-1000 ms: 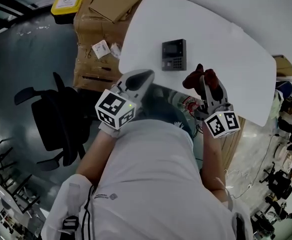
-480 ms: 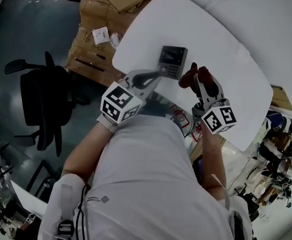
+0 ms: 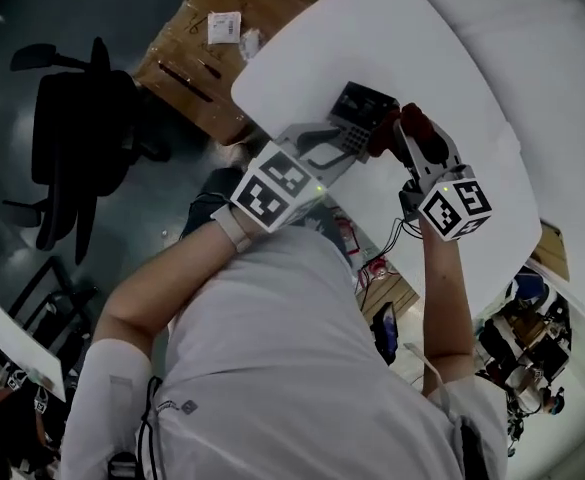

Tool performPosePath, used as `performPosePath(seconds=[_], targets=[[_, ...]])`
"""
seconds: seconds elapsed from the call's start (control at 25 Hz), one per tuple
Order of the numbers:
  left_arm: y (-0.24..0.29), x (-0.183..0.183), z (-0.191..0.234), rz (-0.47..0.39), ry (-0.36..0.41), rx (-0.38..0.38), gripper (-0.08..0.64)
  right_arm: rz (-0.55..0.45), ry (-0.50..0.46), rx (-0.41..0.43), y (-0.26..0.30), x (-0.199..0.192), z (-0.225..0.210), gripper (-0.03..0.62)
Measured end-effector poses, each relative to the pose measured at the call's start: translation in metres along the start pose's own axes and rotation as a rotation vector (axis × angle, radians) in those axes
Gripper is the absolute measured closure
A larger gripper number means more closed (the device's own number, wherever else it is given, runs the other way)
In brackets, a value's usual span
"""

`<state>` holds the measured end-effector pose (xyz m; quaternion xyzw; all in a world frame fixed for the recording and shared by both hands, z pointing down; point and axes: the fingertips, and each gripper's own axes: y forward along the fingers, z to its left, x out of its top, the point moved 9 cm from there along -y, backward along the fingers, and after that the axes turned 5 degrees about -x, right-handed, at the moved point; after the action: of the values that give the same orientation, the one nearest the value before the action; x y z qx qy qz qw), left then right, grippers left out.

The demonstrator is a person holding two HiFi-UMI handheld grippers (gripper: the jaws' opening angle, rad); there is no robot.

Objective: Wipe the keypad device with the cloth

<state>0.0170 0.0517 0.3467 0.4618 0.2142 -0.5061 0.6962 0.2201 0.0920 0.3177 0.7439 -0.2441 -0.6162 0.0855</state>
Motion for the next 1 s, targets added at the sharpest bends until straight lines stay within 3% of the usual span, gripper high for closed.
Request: performPosePath(seconds=[0.12, 0.32, 0.6, 0.84, 1.0], targets=[[0.019, -0.004, -0.002, 0.032, -0.029, 0.017, 0.343, 0.049, -0.058, 0.056, 0.014, 0.006, -0.01, 0.491], [0.049, -0.016, -0.009, 0.096, -0.061, 0.044, 0.304, 0.133, -0.147, 0.126, 0.03, 0.005, -0.021, 0.491], [0.091, -0.033, -0.002, 0.169, -0.078, 0.066, 0.288, 0.276, -0.286, 0.241, 0.059, -0.007, -0.033, 0.491], [0.11, -0.046, 0.002, 0.237, -0.014, 0.137, 0.287, 0.337, -0.391, 0.276, 0.079, -0.018, -0.038, 0.491], [0.114, -0.05, 0.006, 0.232, -0.02, 0.166, 0.287, 0.374, -0.488, 0.308, 0.089, -0.029, -0.036, 0.491]])
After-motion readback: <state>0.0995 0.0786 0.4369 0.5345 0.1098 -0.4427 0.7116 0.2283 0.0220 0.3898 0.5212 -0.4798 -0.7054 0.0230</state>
